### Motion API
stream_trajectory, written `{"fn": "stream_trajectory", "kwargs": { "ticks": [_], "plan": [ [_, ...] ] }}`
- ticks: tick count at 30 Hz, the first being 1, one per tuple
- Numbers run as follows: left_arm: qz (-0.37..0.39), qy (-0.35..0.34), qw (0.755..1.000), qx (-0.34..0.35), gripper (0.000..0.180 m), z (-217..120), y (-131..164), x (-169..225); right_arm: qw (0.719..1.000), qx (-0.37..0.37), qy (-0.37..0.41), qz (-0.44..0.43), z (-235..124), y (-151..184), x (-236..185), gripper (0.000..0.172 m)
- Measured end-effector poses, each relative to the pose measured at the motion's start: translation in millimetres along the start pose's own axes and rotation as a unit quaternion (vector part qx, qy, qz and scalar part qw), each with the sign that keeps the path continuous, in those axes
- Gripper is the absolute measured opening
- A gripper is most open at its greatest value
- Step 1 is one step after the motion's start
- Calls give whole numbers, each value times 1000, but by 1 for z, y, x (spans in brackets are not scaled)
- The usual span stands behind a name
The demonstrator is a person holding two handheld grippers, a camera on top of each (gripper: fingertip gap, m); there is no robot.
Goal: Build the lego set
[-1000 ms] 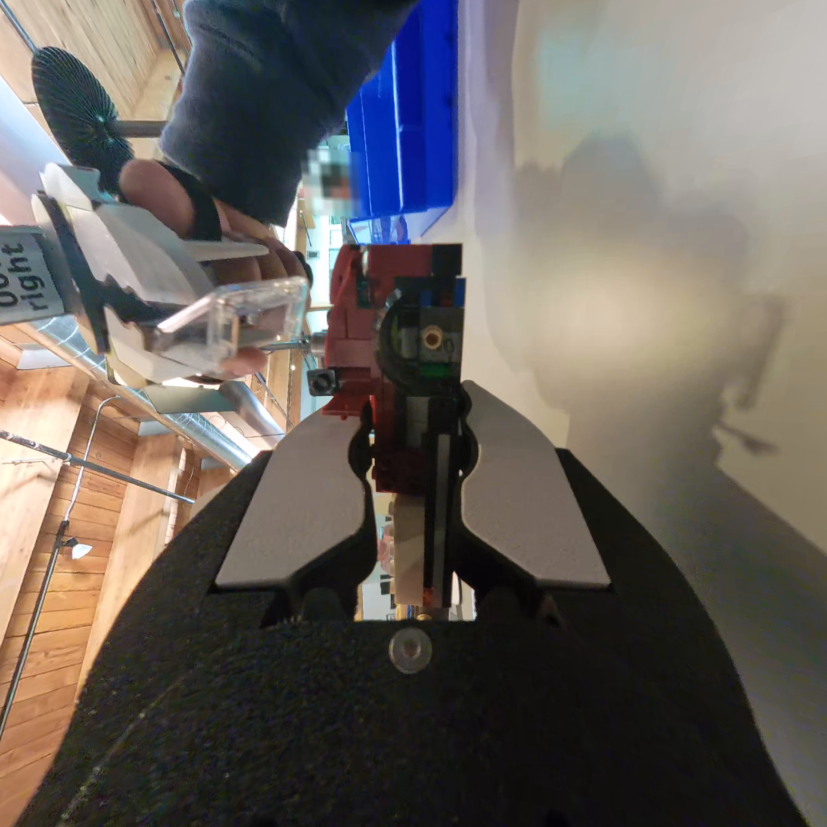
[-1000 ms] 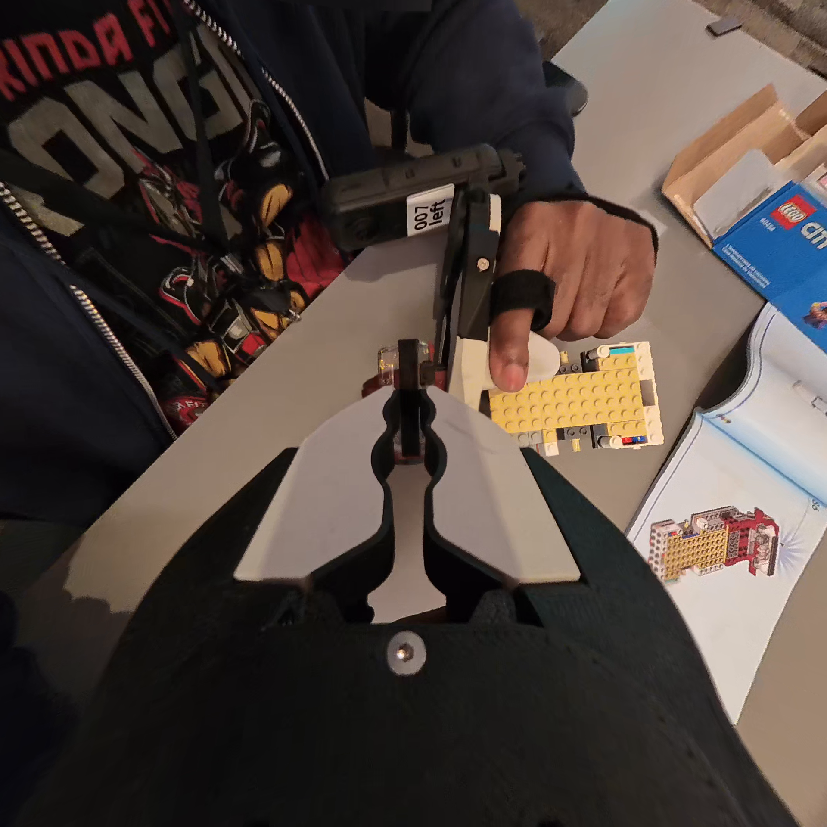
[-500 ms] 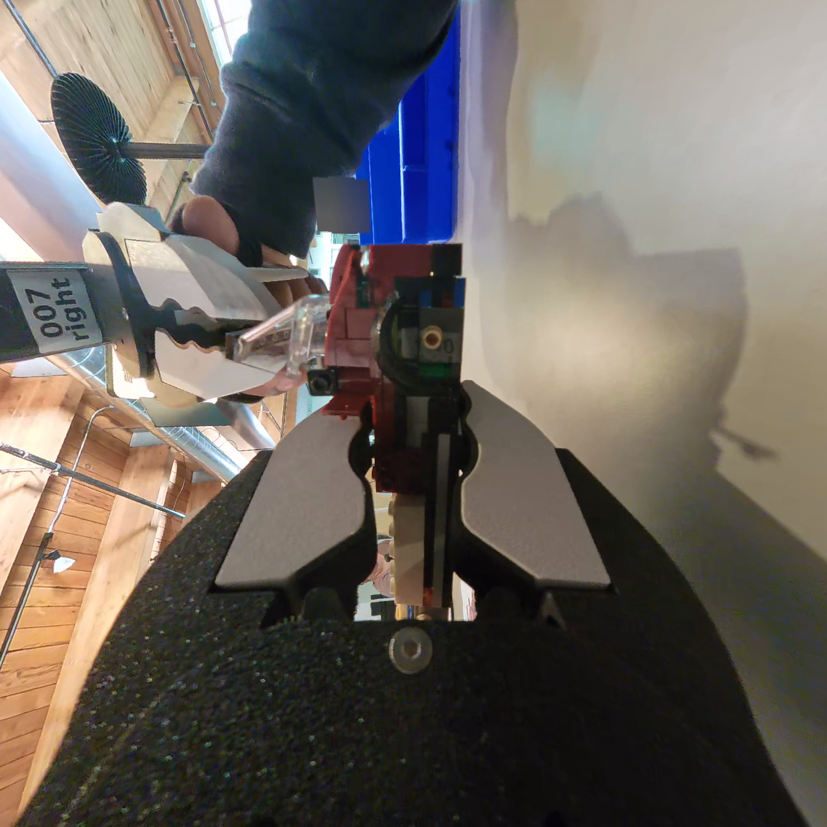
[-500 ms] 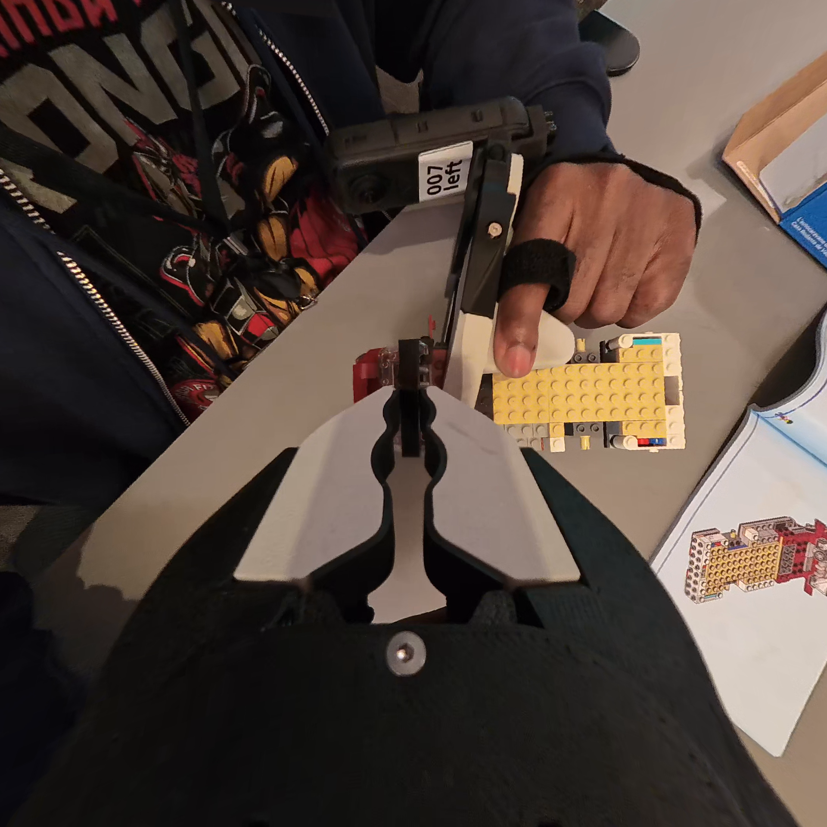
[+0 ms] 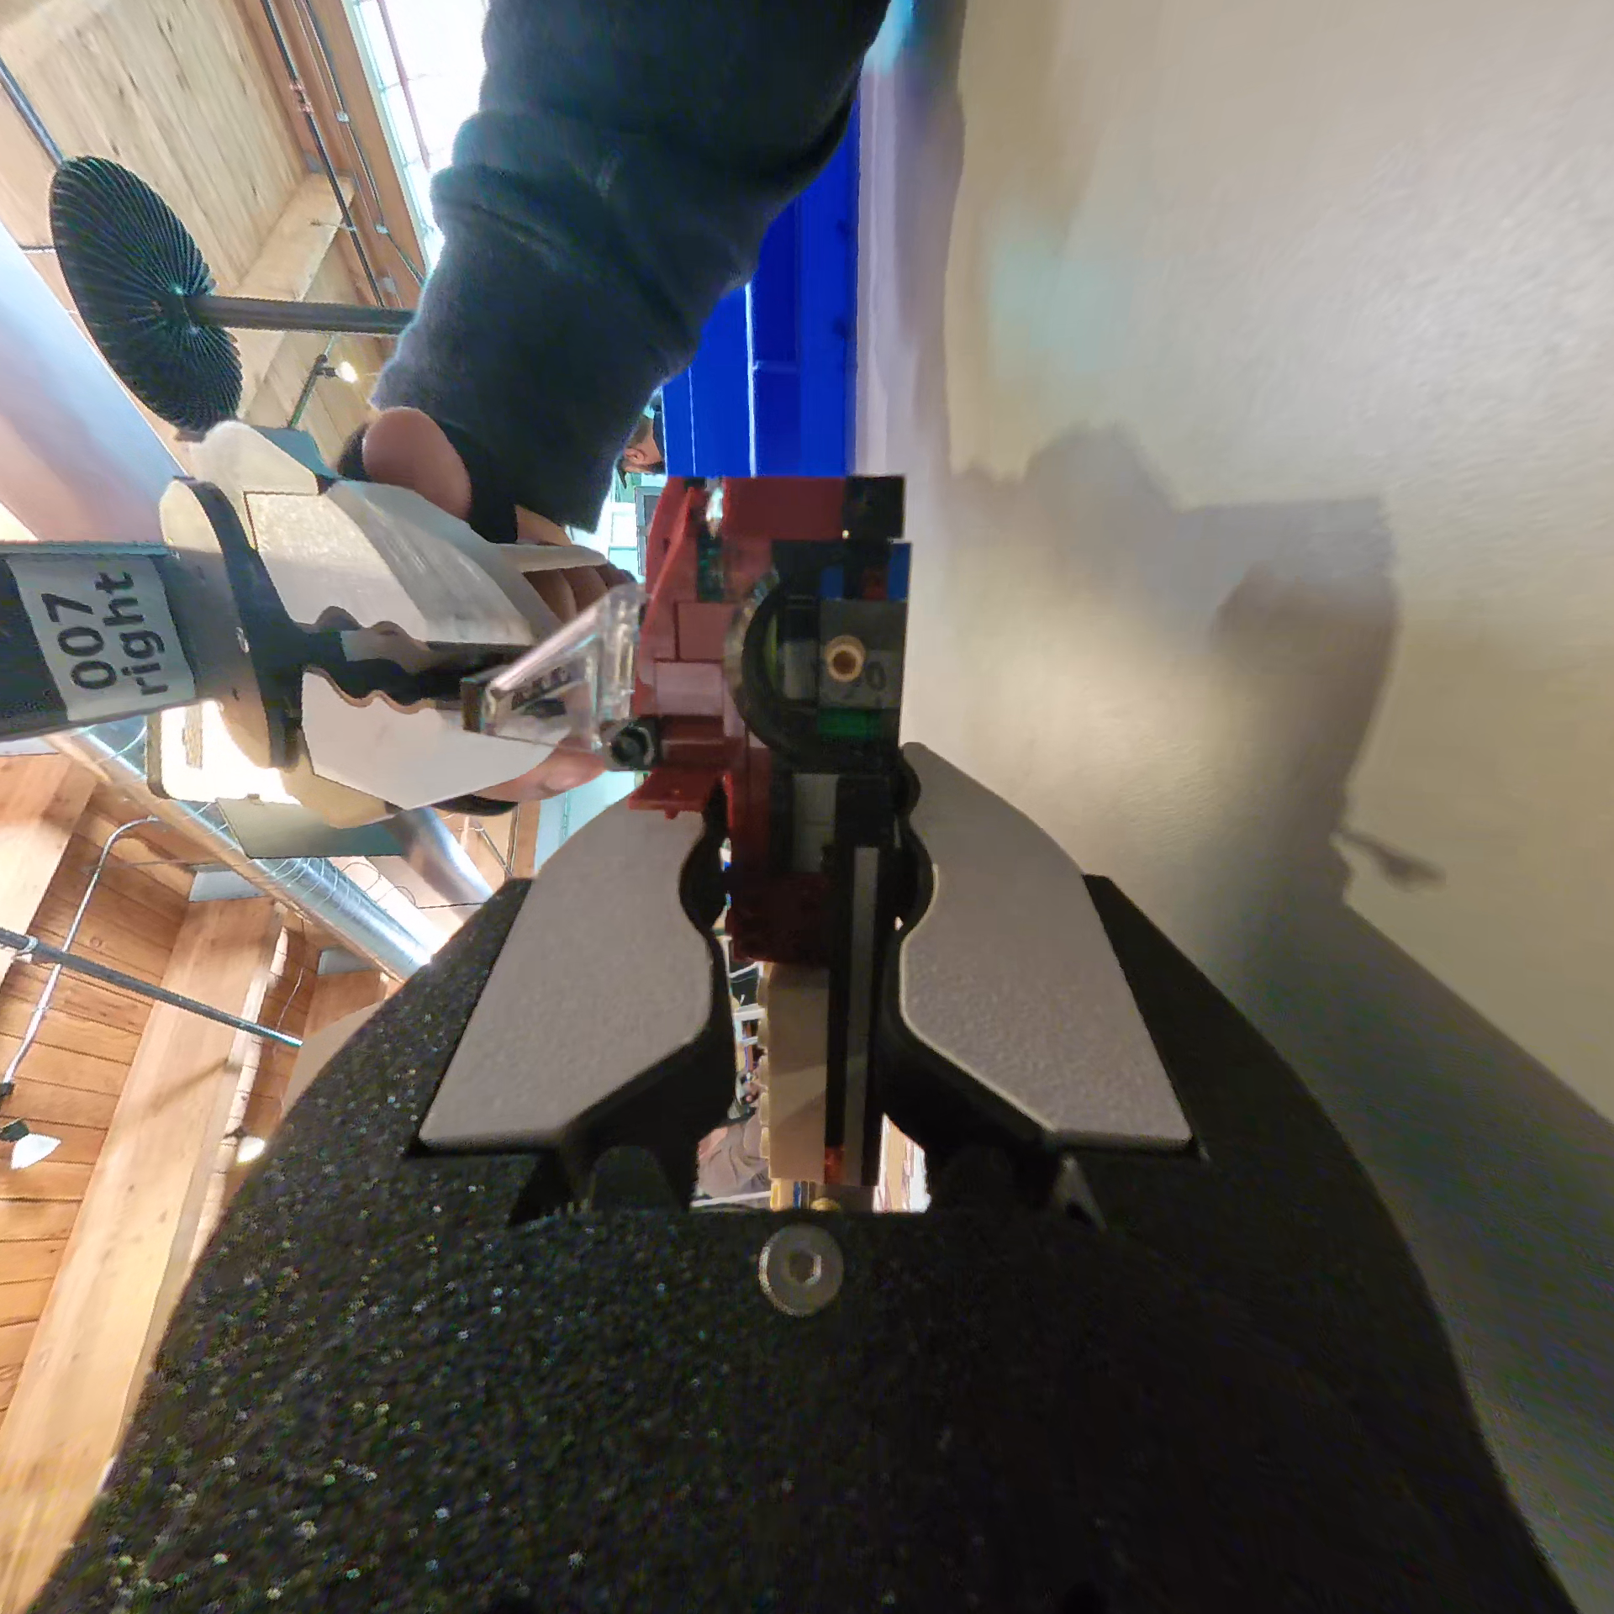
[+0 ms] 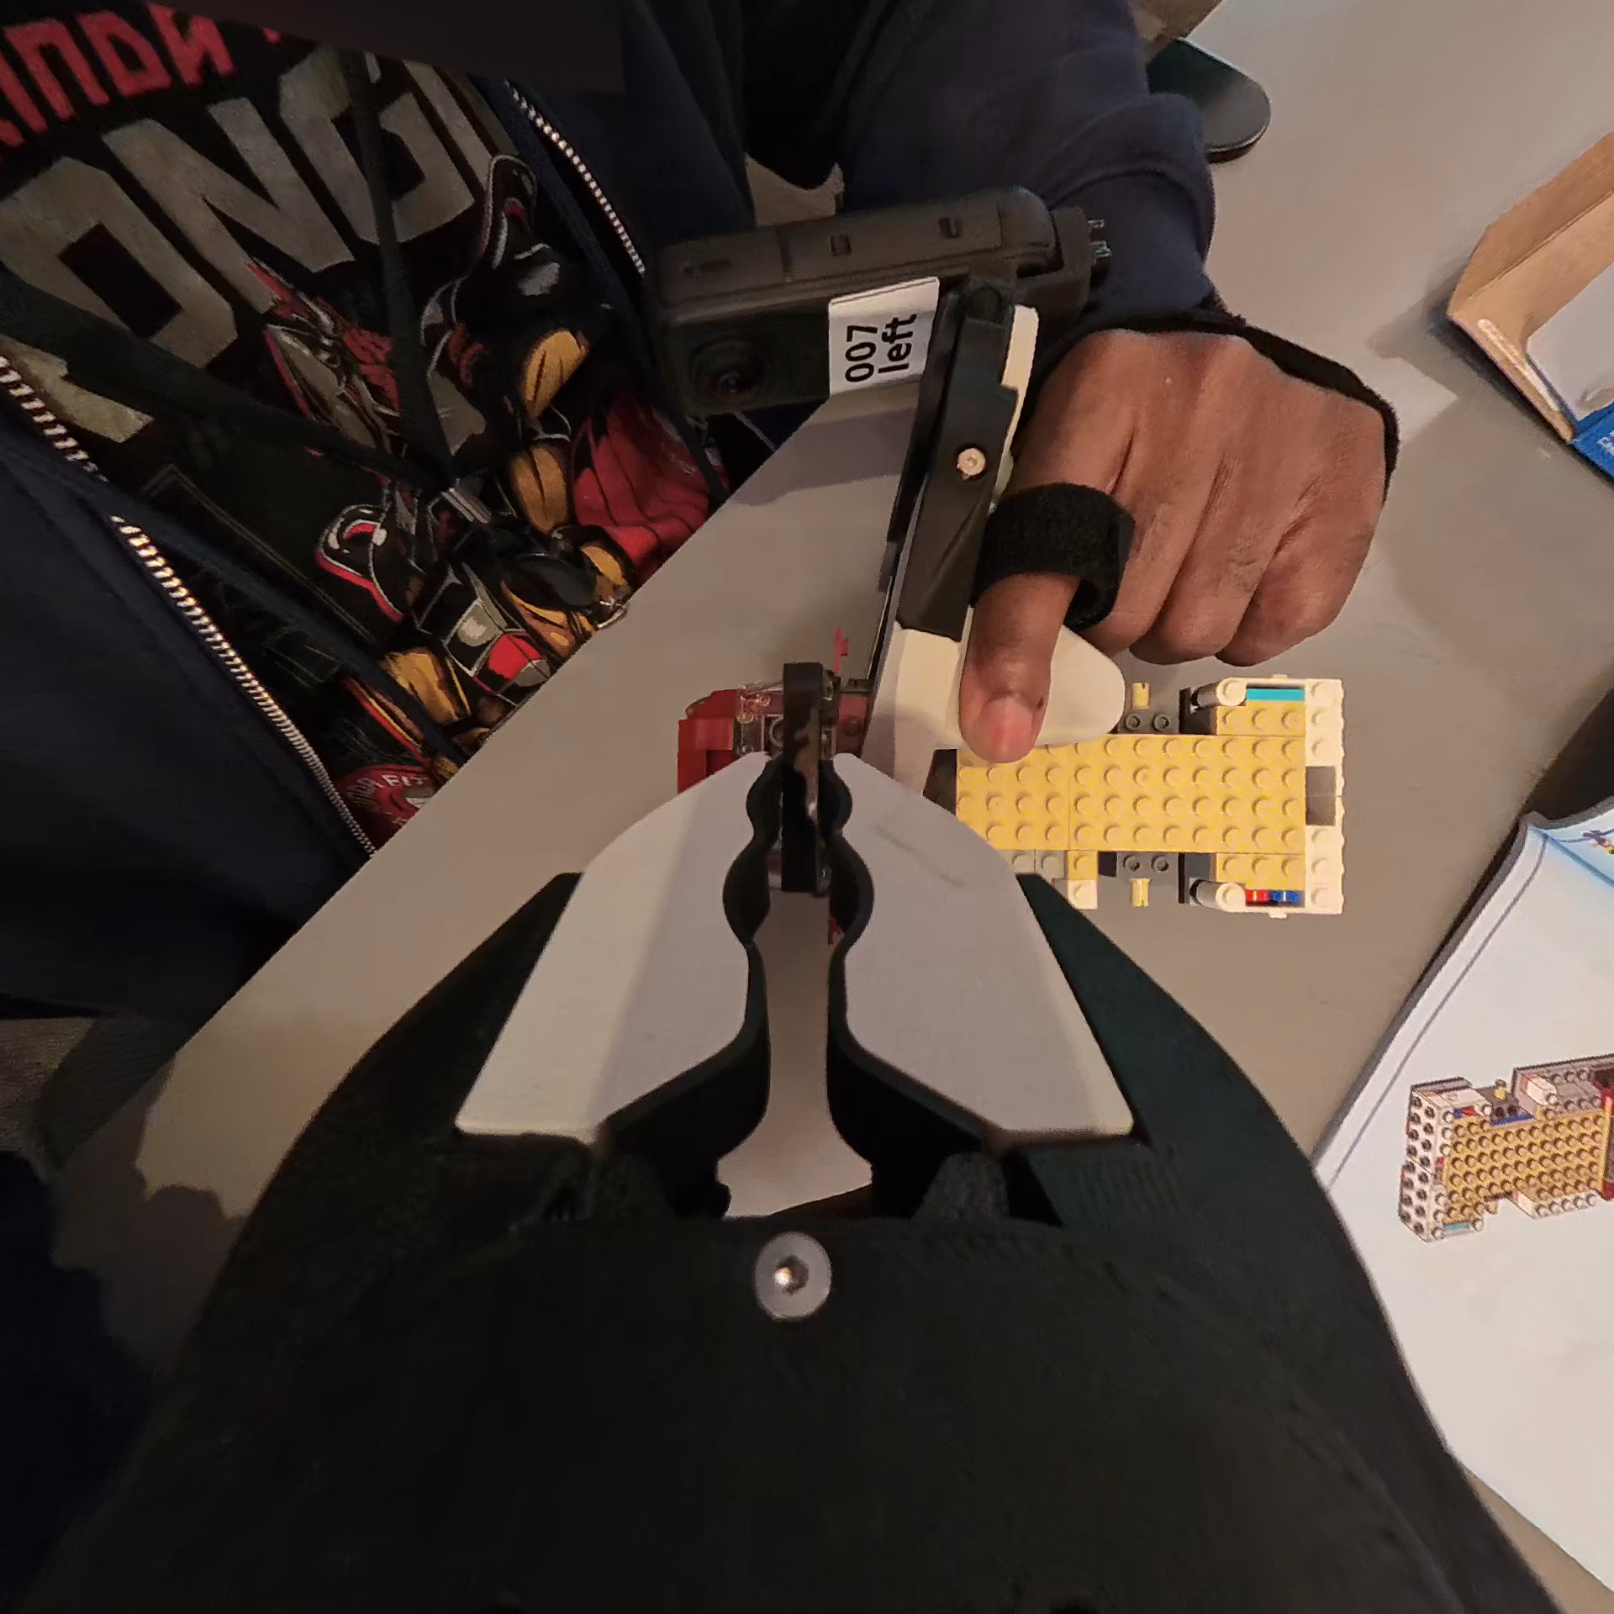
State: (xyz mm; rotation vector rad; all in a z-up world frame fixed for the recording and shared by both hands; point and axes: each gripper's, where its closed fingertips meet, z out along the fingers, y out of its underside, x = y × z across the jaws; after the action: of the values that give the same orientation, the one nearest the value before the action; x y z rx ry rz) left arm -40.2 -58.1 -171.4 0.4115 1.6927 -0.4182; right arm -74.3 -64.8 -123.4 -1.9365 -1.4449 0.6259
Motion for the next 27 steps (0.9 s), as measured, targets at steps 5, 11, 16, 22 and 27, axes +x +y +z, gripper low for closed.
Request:
{"fn": "stream_trajectory", "kwargs": {
  "ticks": [5,11,16,22,27],
  "plan": [
    [-11,6,1000,0,34,-1,0,2,1000,8,-3,12,2,1,3,9],
    [-49,-2,999,2,34,-3,3,-4,999,42,10,19,-4,-5,8,9],
    [-63,1,998,-1,34,-4,5,-5,998,53,22,16,-6,-5,10,10],
    [-67,13,998,3,34,-3,4,-3,999,39,18,24,-3,-1,9,13],
    [-79,12,997,-2,34,-5,7,-5,998,38,29,32,-4,-2,12,16]
  ]
}}
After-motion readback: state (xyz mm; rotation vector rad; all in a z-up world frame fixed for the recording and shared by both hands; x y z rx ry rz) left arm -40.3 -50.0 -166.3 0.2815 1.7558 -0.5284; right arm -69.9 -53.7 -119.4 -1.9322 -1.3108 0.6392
